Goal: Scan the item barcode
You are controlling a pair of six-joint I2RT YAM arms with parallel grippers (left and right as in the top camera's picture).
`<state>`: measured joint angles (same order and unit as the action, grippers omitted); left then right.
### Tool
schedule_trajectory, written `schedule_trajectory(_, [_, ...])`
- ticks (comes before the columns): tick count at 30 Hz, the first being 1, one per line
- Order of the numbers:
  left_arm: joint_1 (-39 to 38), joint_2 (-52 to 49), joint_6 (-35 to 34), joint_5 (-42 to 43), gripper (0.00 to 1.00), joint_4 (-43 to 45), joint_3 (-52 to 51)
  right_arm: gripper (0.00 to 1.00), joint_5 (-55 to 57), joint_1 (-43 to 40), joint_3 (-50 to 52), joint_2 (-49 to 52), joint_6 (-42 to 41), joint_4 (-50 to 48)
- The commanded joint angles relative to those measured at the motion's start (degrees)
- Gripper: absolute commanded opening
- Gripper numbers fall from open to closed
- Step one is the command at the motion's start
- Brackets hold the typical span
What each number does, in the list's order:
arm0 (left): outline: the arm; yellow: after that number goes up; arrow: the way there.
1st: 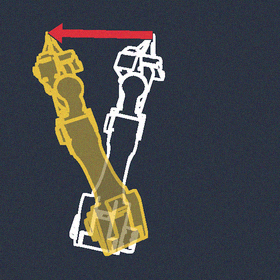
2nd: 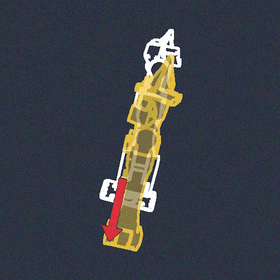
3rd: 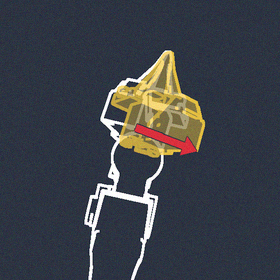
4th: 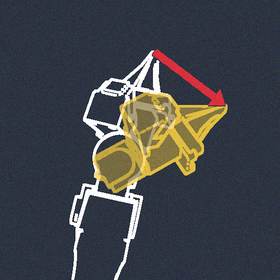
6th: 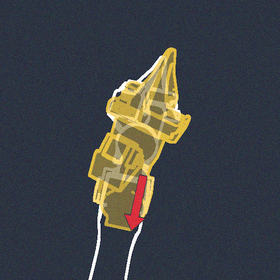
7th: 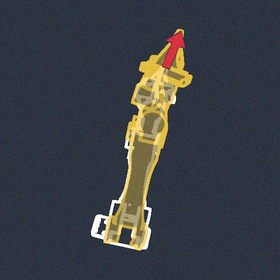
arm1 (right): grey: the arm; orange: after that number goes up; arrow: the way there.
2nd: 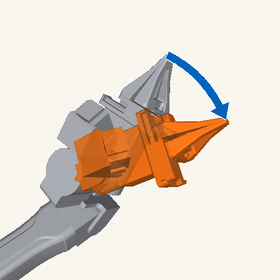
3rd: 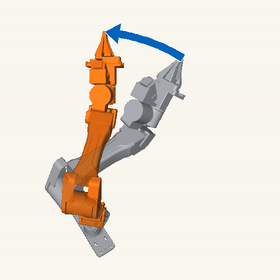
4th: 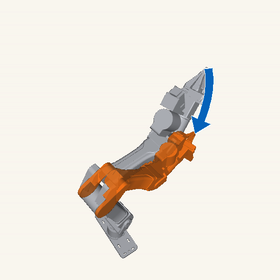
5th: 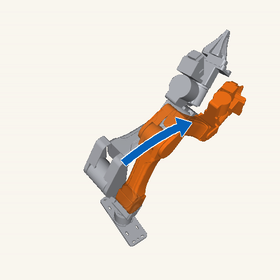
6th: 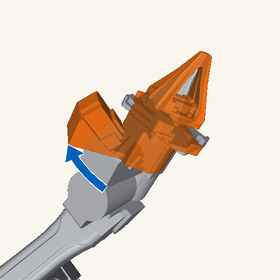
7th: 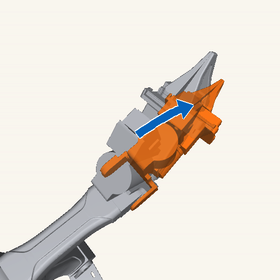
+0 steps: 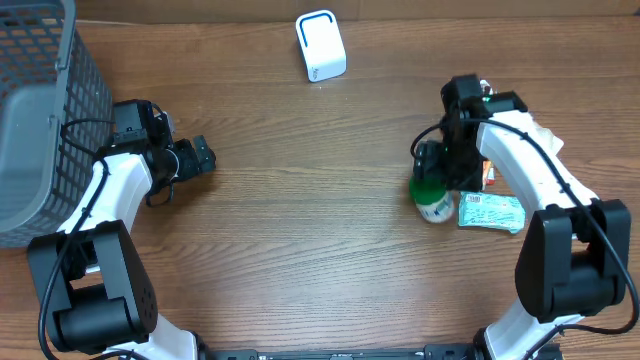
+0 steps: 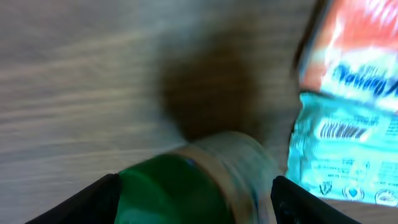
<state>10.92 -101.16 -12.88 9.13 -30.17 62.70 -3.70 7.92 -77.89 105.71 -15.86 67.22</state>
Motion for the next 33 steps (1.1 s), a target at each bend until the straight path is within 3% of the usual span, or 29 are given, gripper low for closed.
schedule_trajectory(1, [0.3, -0.3, 1.1, -0.7, 1.0, 0.2, 0.8, 0.77, 1.0, 0.2, 0.7, 0.5, 0.9, -0.2])
schedule_trajectory(10, [0.3, -0.3, 1.1, -0.7, 1.0, 0.2, 0.8, 0.72, 1.0, 0.2, 0.6, 0.5, 0.9, -0.1])
schedule_trajectory(15, [0.3, -0.3, 1.1, -0.8, 1.0, 0.2, 0.8, 0.62, -0.8, 0.2, -2.7, 0.2, 0.9, 2.6])
schedule_trajectory(24, [0.3, -0.3, 1.1, -0.8, 1.0, 0.2, 0.8, 0.67, -4.6, 0.5, -5.5, -3.6, 0.6, 7.1])
schedule_trajectory(33, [0.3, -0.3, 1.1, -0.8, 1.0, 0.2, 0.8, 0.67, -8.5, 0.8, -1.6, -3.6, 0.9, 7.0])
